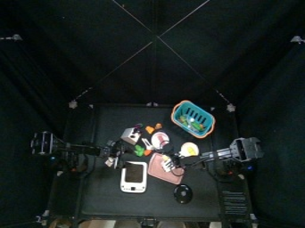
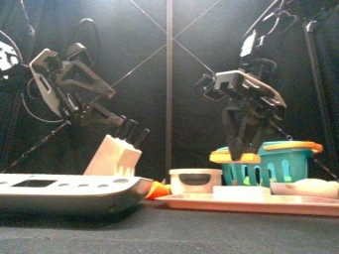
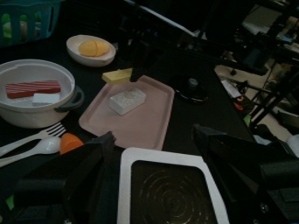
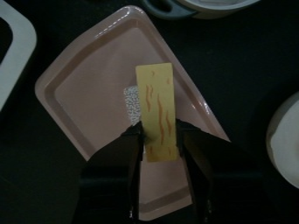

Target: Place egg block on rice

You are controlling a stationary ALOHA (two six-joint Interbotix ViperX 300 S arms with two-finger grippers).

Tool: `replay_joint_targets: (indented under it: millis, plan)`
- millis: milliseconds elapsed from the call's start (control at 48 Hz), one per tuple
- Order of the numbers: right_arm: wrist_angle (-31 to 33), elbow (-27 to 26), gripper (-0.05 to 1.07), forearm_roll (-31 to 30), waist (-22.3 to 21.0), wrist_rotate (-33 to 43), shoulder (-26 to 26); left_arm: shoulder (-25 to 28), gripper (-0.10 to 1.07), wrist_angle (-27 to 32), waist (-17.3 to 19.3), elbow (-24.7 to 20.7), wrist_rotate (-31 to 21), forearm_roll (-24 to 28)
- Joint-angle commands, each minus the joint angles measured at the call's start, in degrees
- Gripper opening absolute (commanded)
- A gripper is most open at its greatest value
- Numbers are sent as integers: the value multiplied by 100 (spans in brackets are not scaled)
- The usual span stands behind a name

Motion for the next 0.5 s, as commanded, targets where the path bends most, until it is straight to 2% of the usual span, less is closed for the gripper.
replay_joint_targets:
  millis: [0,479]
  plan:
    - [-123,-18,59,-114,18,-26,-44,-35,104,-18,9,-70,9,0]
    - [-580,255,59,-105,141,-18,53,-18,104,-18,18,-53,9,-18]
